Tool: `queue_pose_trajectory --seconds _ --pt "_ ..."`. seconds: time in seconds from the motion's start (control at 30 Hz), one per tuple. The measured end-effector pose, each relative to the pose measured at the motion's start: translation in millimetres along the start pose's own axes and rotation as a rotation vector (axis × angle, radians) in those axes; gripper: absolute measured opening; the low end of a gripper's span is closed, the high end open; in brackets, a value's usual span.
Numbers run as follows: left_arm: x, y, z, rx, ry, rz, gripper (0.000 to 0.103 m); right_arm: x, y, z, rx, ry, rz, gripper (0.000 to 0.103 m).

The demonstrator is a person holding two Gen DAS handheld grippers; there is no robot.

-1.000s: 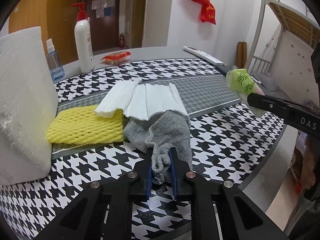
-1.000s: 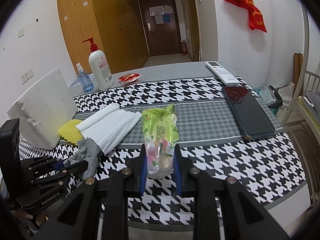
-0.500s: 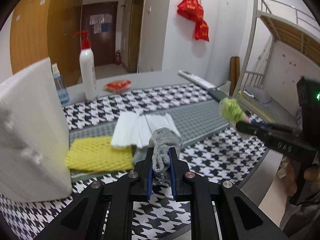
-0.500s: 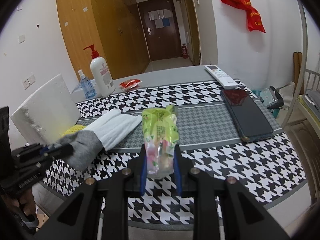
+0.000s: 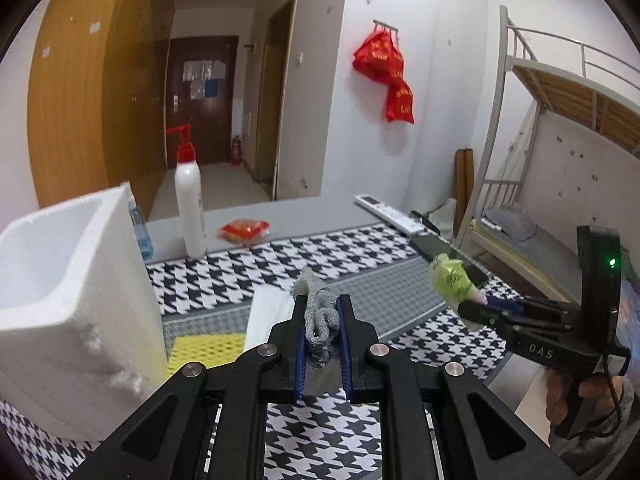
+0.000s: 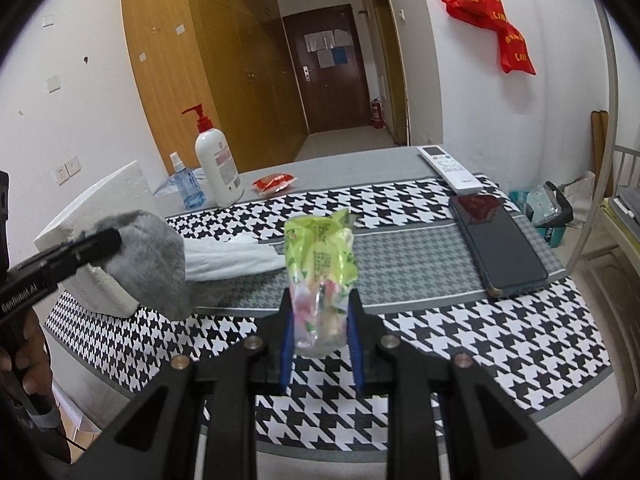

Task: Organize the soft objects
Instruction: 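Lift the grey sock with the left tool while the right tool holds the packet, then carry the grey sock with the left tool over the foam box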

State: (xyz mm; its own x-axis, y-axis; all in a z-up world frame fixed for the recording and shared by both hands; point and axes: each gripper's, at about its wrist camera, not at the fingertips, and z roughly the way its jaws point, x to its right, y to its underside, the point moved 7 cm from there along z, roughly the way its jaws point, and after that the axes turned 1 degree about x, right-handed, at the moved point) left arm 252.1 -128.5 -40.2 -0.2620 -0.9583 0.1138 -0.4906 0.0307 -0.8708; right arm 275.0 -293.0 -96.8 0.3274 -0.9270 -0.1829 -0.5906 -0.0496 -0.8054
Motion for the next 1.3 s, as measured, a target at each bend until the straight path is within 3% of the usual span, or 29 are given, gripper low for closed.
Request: queue_pose_trajectory --seconds 0.23,0.5,1.3 --pt "-4 -7 -16 0.028 0.002 -0.013 0.014 -1 -2 -6 0.015 -0.002 -0.003 0.027" --pt "-16 -7 -34 0.056 -0.057 -0.018 0.014 -5 -3 -5 0.018 -0.018 -0.011 0.027" --pt "-41 -23 -64 0.142 -0.109 -0.017 0.014 -66 -21 -18 0.093 -0.093 -0.095 0.027"
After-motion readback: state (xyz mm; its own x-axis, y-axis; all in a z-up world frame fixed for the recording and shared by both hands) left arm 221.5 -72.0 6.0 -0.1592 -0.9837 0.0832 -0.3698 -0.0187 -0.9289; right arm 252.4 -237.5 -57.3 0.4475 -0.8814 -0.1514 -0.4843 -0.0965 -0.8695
